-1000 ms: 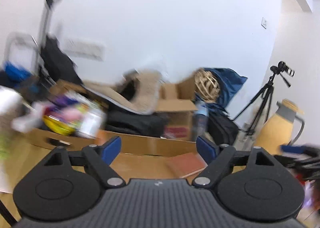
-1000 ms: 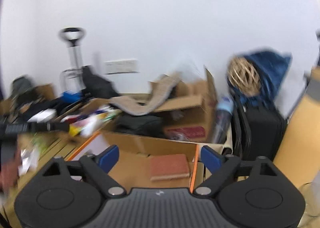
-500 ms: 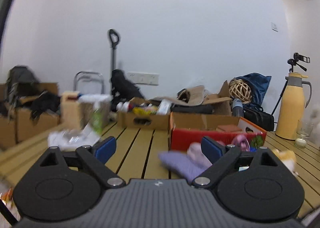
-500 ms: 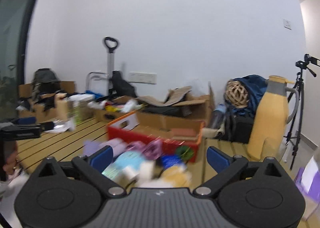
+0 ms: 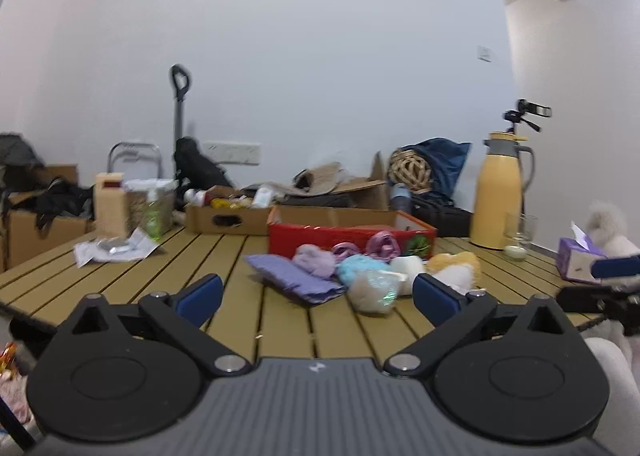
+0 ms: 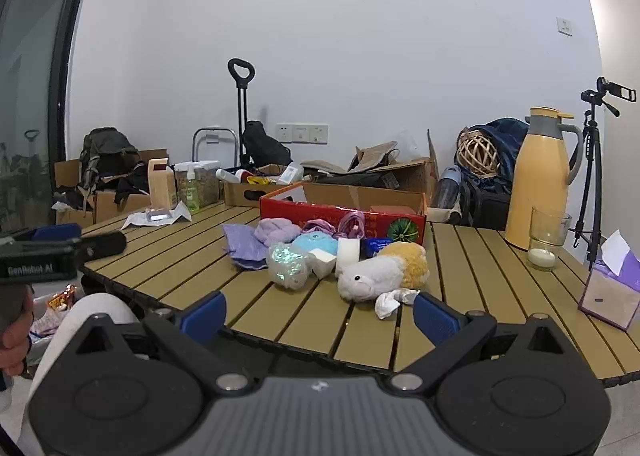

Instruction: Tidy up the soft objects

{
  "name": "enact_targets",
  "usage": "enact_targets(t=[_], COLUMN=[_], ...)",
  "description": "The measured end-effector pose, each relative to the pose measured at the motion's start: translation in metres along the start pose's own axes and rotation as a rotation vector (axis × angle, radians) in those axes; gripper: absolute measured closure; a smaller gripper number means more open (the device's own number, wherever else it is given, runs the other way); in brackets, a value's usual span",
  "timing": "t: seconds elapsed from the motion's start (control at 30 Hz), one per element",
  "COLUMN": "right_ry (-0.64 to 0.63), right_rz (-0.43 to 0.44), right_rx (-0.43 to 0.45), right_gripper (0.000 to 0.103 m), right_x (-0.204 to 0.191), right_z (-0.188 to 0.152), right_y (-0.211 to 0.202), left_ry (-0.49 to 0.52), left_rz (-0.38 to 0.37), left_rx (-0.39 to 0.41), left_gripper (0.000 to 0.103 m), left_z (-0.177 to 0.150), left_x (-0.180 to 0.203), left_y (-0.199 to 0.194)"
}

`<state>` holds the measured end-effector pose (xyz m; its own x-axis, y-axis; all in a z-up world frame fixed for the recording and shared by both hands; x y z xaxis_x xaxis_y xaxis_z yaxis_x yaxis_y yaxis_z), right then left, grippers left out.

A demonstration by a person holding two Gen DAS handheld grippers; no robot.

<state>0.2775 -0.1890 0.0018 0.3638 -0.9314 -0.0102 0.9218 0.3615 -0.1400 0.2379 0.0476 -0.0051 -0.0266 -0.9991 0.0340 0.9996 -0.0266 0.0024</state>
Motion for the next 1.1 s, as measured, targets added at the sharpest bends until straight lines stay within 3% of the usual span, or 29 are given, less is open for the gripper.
enact_targets(t=[0.3,0.53,0.73,0.8,0.93,1.03,1.1], right_ry=[0.076,0.115,0.146,0.178,0.207,0.180,0.172], right_rz=[-0.042,-0.018,-0.013,-0.008,0.009,0.015,0.015], right_rx=[0.008,-0.026,-0.094,-0.136,-0.184,-0.170,-0.168], right_gripper=[0.008,0.026,0.036,0.047,0.051,0.055,0.070], right_x=[0.025,0.036,0.059,0.064,0.067,0.061,0.060], right_z=[0.000,0.003,0.004,0.000,-0.010,-0.012,-0.013], right_y=[0.066,0.138,0.212,0.235,0.268,0.278,0.279], left_ry=[-0.020,-0.012,-0.044,-0.068,-0.105,-0.126,-0.164], left_rz=[-0.022,-0.119,-0.134,-0.141,-0.153,-0.145,-0.154], left_rx=[-0.016,-0.091,-0.215,-0.258,-0.323,-0.357,-0.379], left_gripper=[0.000,0.002,0.028,0.031,0.033,0.034,0.040], left_z=[-0.024,-0.030,-0.048,-0.054,-0.067,-0.076,-0.079], left_x=[0.010,0.034,0.040,0.038,0.032,0.028,0.024], left_y=[0.068,0.137,0.199,0.213,0.229,0.236,0.238])
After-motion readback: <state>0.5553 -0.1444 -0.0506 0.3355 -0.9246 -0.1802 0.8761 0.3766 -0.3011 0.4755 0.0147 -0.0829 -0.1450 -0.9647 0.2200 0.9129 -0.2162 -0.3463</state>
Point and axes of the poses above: each gripper's, at about its wrist camera, not at the fingertips, and y roughly the way its jaws point, x to its right, z to its top, the point moved 4 cm from there along y, roughly the way its jaws point, and after that the axes turned 9 degrees about x, right-handed, at the moved point
